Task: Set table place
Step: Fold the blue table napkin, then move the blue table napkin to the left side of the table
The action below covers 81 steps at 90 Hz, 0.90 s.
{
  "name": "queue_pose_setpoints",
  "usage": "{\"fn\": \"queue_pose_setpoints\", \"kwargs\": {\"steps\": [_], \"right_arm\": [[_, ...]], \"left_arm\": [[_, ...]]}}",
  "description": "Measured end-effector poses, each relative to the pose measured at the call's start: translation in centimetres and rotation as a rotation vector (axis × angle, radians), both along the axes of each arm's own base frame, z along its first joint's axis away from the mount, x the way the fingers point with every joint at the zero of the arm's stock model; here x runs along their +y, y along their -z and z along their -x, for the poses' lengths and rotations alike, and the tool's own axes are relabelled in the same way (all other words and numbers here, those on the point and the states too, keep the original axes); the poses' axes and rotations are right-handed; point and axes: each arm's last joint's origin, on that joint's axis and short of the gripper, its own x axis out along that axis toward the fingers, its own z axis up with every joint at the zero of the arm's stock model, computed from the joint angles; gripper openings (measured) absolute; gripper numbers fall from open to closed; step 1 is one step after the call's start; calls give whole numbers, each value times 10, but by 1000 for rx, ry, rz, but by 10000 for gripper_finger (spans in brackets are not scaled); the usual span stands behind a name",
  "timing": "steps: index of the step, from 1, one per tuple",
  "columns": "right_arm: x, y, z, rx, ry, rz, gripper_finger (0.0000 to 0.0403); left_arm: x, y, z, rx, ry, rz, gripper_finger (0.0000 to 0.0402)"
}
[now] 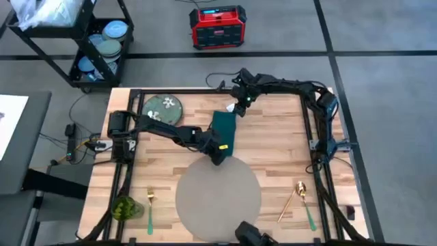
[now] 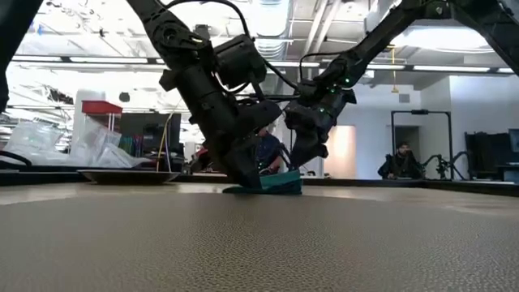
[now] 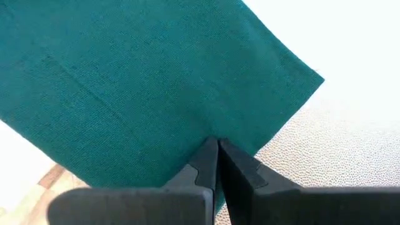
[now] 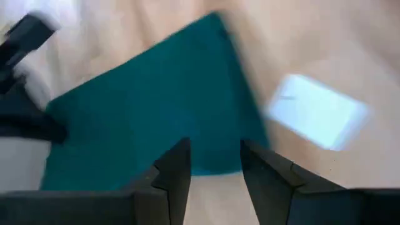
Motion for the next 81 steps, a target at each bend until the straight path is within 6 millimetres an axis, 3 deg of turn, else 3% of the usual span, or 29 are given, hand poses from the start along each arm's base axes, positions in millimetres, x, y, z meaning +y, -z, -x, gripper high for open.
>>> {"fn": "queue_pose_setpoints", "kwargs": {"steps": [14,30,47,56,71,81], "right_arm": [[21,2,-9,38,-59,-22,119],[32,5,-8,130,-62,-16,119],[30,4,12,231,-82,-109,119],[28,2,21,272,-100,-133,119],[20,-22,25,159,-55,-73,119],[16,-44,22,32,-27,0,118]], "left_arm": [[0,0,0,0,0,0,0],[7,-5,0,-27,-86,58,0],[20,-29,6,-91,-81,19,0],[28,-51,10,-150,-101,-3,0],[39,-84,20,-243,-181,-33,0],[44,-96,35,-203,-432,-67,0]]}}
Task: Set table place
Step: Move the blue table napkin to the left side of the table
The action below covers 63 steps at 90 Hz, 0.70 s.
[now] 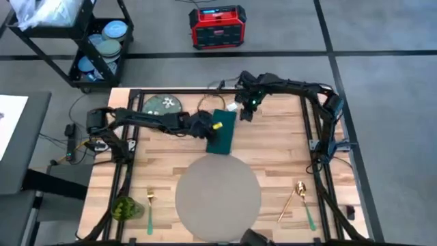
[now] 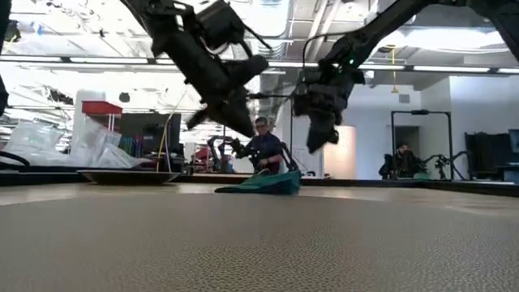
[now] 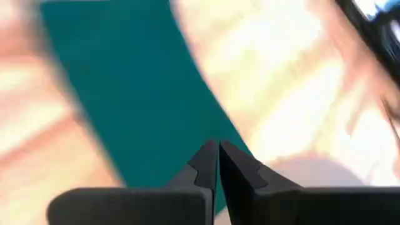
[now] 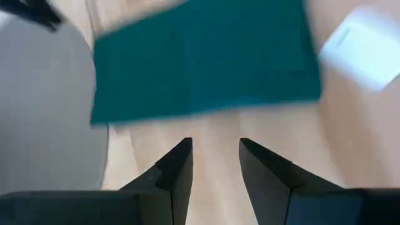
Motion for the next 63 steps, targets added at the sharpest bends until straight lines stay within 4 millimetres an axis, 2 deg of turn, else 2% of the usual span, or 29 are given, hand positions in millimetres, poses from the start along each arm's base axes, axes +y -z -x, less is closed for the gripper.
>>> {"fn": "queue_pose_setpoints", "kwargs": {"steps": [6,11,19,27,36,53,63], "right_arm": [[1,-12,-3,-64,6,42,118],[2,-21,-2,-89,15,72,118],[2,-32,3,-99,34,108,118],[2,-43,11,-109,52,125,118],[0,-57,23,-127,71,146,118],[-5,-80,48,-145,128,168,118],[-5,-92,63,-155,157,181,118]], "left_arm": [[3,5,9,42,-185,62,0],[5,9,13,55,-254,131,0],[2,14,11,40,-238,236,0],[-5,34,15,59,-250,295,1],[-5,41,14,-55,-242,345,10],[-2,53,18,-168,-223,363,58],[-2,57,22,-146,-238,378,91]]}}
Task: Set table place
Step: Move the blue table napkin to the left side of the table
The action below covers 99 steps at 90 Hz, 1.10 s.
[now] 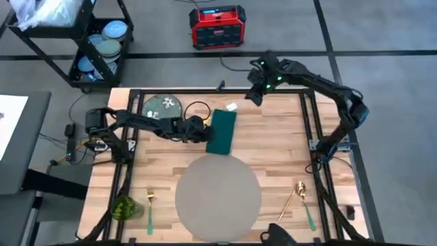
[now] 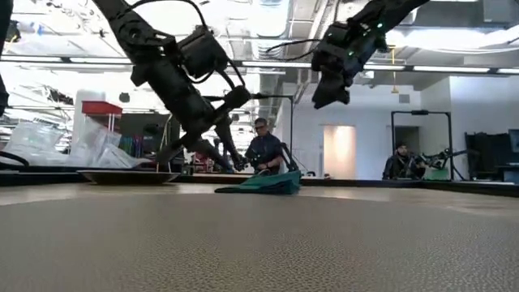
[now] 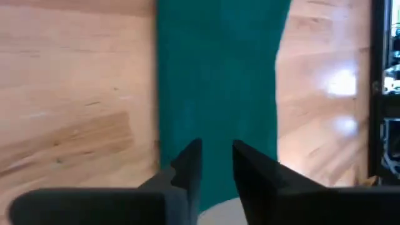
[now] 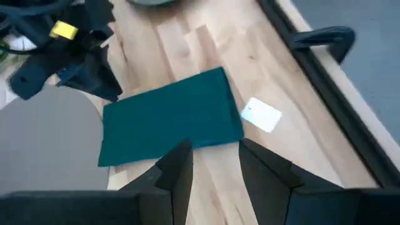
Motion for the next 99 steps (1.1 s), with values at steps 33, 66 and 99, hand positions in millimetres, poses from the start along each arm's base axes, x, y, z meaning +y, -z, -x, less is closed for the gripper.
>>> {"fn": "queue_pose_setpoints", "kwargs": {"steps": [33,66,99], "right_arm": [[5,-27,23,-61,43,56,118],[7,-29,24,-61,42,55,118],[7,-29,24,-60,44,51,118]], "left_arm": [[-7,4,4,57,18,62,156],[-22,22,-7,59,33,94,158],[-23,28,-14,18,0,130,154]]}}
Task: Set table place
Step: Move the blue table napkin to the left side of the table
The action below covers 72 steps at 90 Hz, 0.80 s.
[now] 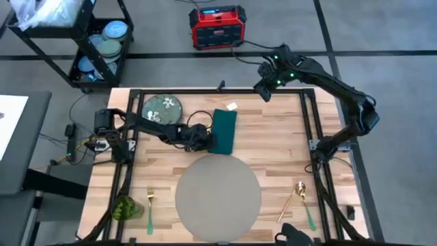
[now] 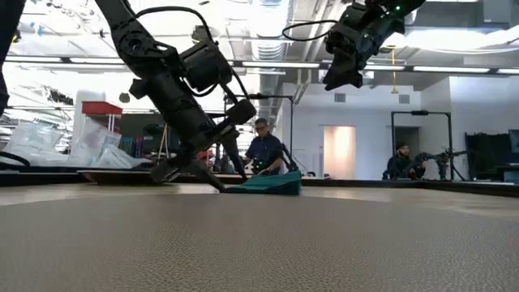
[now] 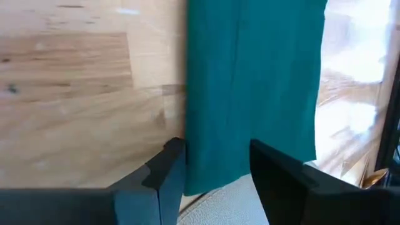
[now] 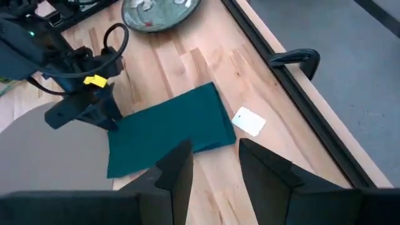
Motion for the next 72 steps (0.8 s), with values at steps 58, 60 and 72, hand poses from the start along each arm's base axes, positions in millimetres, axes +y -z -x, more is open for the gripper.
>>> {"fn": "queue_pose_setpoints", "kwargs": {"steps": [58,60,72], "right_arm": [[0,0,0,-2,0,2,118],[0,0,0,-1,0,1,118],[0,0,0,1,0,-1,118]], "left_arm": [[-3,5,-2,-4,-63,-62,1],[-3,4,-3,-17,-66,-59,0],[-3,-15,-10,-163,-74,-69,0]]}}
